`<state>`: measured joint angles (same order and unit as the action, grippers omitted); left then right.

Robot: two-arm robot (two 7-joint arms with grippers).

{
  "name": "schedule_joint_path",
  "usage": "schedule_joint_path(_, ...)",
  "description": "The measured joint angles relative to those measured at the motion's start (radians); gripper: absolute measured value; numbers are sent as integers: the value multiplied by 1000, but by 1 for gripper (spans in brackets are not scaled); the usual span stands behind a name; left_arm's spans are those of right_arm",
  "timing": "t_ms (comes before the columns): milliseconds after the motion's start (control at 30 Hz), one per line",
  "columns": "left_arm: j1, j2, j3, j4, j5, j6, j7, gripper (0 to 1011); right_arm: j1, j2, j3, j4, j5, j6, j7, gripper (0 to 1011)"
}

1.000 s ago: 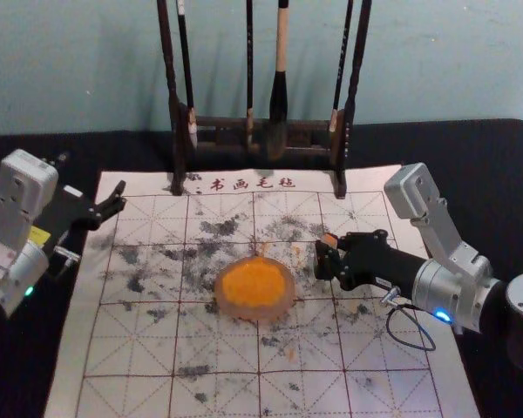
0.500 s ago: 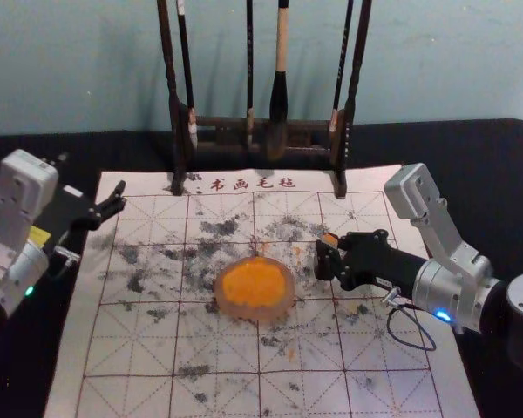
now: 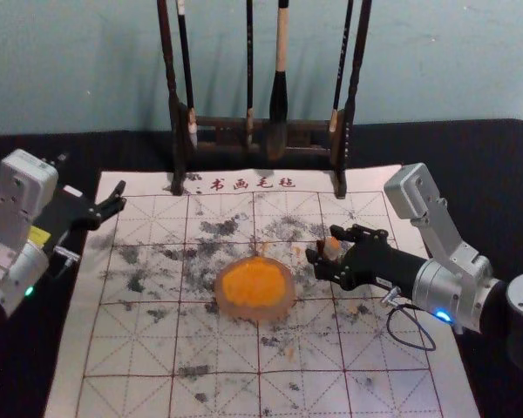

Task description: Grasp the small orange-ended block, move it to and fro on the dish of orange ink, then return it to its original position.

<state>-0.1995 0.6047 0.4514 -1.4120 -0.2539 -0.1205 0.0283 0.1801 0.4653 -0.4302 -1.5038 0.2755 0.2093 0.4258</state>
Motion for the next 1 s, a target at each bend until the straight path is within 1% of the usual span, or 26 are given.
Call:
schedule_joint_path(33,0,0,0,0,0,0,0,1001,0,0,0,0,0,0,0,625)
schedule_joint_path(67,0,0,0,0,0,0,0,1001,0,0,0,0,0,0,0,625)
schedule_joint_path(100,0,0,0,0,0,0,0,1001,0,0,0,0,0,0,0,674)
schedule_joint_path(233,0,0,0,0,0,0,0,1001,0,0,0,0,1,1,0,794)
schedule_joint_path(267,0,0,0,0,0,0,0,1002,0,0,0,0,1,1,0,844)
schedule_joint_path(400,0,0,0,0,0,0,0,1001,0,0,0,0,1,1,0,930)
schedule_joint_path(467,0,0,0,0,0,0,0,1001,0,0,0,0,1,1,0,992)
schedule_joint_path(800,0,0,0,0,0,0,0,1001,0,0,0,0,1,0,0,1002)
schedule_joint_path(833,0,0,0,0,0,0,0,1001,-2,-1,3,-3,1,-6,-2,1000)
schedule_joint_path(900,0,0,0,0,0,0,0,1001,-10,-2,14,-16,0,-35,-14,1000)
schedule_joint_path(933,0,0,0,0,0,0,0,1001,-21,-5,28,-31,-2,-70,-29,1002)
schedule_joint_path(967,0,0,0,0,0,0,0,1001,-27,-7,37,-41,-4,-91,-37,1000)
schedule_joint_path(1000,0,0,0,0,0,0,0,1001,-40,-11,54,-57,-10,-131,-53,1000)
